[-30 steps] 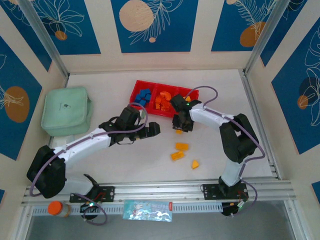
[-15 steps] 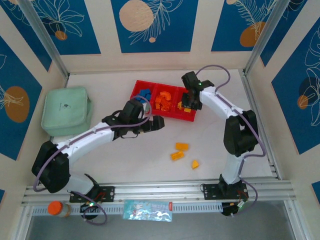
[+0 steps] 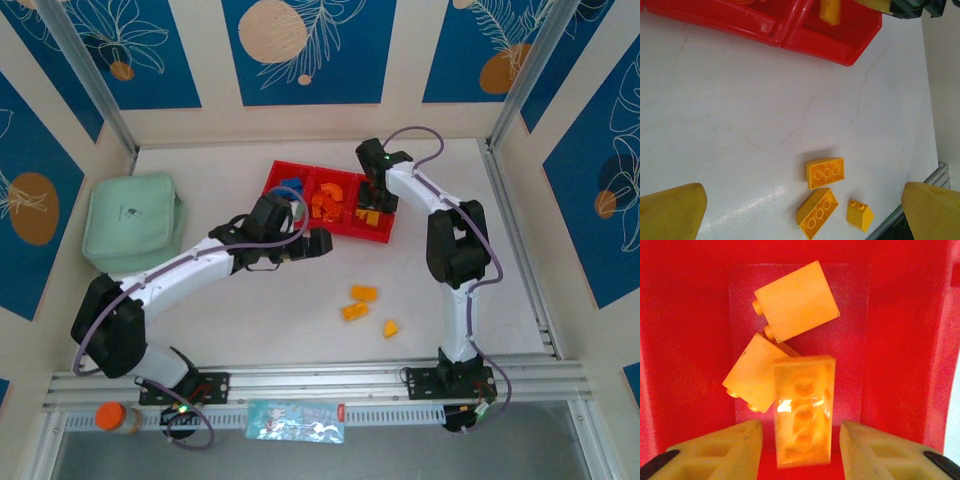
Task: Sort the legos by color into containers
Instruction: Place the lego in the container, then pick up the lego from the bottom-center of the table.
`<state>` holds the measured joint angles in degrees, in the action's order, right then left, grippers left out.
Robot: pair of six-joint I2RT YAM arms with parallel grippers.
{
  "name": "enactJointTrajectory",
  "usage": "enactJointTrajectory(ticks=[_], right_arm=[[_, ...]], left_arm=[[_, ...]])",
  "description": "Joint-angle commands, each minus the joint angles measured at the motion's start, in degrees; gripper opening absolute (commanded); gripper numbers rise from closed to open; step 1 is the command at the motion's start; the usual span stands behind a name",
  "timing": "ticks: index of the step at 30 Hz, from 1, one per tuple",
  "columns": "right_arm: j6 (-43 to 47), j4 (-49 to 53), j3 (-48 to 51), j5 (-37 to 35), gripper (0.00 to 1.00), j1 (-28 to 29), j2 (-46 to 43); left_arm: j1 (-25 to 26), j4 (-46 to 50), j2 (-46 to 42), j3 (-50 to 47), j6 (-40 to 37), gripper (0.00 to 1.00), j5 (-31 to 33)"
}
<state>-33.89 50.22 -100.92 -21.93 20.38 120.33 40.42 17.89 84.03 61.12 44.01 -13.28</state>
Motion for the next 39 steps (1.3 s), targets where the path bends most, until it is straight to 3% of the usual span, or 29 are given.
enactJointTrajectory(ticks=[1,19,30,39], right_arm=[[0.0,1.4,-1.3,-0.9,0.51,-0.3,-0.8],[1.4,-0.8,4.4,3.7,0.57,2.7,-13.2],[1.2,0.2,20.7,5.3,0.65,7.4,-25.8],[3.4,-4.3,33.0,9.6,0.73,13.2,-28.4]], left_arm=[[0.8,1.3,0.4,2.6,-1.9,0.99,0.0],[0.8,2.3,-2.1,1.8,-1.5,0.99,-0.1],[1.1,0.3,-8.4,-7.0,2.4,0.99,0.4],[2.5,-1.5,-11.6,-12.7,5.6,0.99,2.1]])
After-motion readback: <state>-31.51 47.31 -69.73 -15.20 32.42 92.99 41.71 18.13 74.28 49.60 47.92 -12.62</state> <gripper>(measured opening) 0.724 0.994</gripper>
